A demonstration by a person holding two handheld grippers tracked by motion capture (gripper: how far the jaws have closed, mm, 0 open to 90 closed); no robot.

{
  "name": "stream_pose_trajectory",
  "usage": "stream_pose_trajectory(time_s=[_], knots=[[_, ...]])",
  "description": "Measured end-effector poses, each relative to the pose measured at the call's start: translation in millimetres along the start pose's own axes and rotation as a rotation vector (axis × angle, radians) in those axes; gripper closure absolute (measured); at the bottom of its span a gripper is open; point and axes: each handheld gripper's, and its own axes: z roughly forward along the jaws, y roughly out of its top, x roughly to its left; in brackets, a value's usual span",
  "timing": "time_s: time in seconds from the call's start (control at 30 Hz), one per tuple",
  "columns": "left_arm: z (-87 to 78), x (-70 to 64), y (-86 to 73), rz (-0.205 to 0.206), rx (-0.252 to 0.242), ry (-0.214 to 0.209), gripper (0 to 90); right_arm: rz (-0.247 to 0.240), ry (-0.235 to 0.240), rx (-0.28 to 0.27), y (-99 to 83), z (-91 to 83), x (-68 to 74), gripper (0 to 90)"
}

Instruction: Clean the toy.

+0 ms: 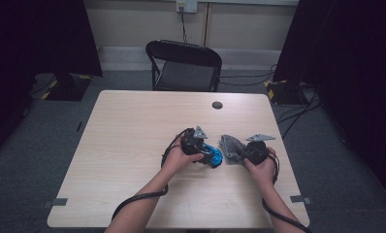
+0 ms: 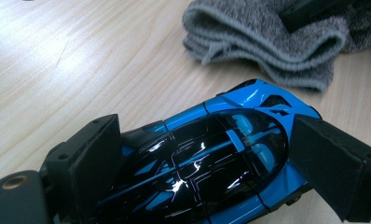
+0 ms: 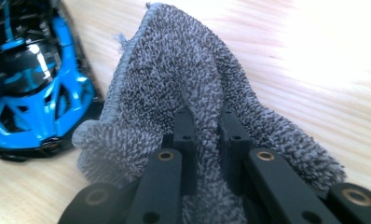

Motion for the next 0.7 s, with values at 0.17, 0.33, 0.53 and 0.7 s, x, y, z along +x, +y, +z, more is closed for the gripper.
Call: stream_pose_trajectory(time_s=[0.17, 0.33, 0.53, 0.7], knots=[[0.3, -0.8, -0.5, -0.005, -0.005, 0.004, 9.4, -0.064, 0.012, 0.017, 1.5, 3.0, 14.6, 80.3], [0.8, -2.0, -1.4, -0.011, -0.015, 0.011, 9.0, -0.091, 0.063, 0.033, -0.2, 0.4, 23.8, 80.5], [1.3, -2.9, -1.7, -0.018, -0.02, 0.018, 8.7, -0.125, 0.124, 0.048, -4.2, -6.1, 32.0, 80.7], [1.1, -2.3, -1.2, -0.015, -0.014, 0.017, 8.7, -0.13, 0.163, 0.058, -9.2, -13.1, 34.1, 80.9]])
